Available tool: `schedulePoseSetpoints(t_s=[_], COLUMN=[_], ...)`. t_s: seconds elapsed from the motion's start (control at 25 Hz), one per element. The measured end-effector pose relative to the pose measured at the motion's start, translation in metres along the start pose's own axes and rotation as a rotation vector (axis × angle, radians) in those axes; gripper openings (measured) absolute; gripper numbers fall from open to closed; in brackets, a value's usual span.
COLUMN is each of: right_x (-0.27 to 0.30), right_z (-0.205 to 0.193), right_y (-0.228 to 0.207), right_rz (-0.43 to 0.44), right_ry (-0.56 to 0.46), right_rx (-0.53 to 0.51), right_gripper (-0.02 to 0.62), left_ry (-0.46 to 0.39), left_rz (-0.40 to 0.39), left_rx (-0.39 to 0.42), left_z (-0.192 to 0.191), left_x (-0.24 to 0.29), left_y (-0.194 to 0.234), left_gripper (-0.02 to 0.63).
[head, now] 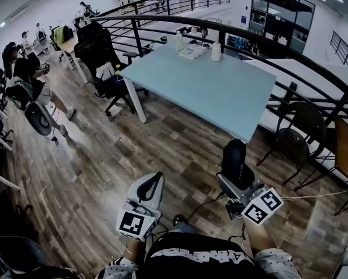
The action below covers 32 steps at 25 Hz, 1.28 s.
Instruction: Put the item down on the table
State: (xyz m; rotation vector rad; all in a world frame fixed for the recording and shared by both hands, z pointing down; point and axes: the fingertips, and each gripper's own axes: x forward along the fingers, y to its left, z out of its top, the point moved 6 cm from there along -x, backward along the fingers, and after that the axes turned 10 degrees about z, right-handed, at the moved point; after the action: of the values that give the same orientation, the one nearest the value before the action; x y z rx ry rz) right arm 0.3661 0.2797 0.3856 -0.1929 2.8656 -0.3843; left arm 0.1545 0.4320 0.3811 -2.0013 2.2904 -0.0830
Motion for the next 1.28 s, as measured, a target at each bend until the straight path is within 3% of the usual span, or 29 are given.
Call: schedulePoseSetpoints(t_s=[0.6,1.28], right_x=[0.123,0.198], right_z=[-0.013,-0.03], right_y=[-0.017,-0.015], right_rz=[0.005,0.044], right_ry=[0.035,0.098], right_rx=[-0.026,-0.036], right_gripper=[0.387,0.387], left_ry=[0.0,0.008], left_rz=[0.016,0.072], left_rx=[-0.041,-0.069], left_z=[-0.022,-0.039], left_x=[0.034,0.032], left_y=[0.107,0.173], left_gripper=[0.0,0.0])
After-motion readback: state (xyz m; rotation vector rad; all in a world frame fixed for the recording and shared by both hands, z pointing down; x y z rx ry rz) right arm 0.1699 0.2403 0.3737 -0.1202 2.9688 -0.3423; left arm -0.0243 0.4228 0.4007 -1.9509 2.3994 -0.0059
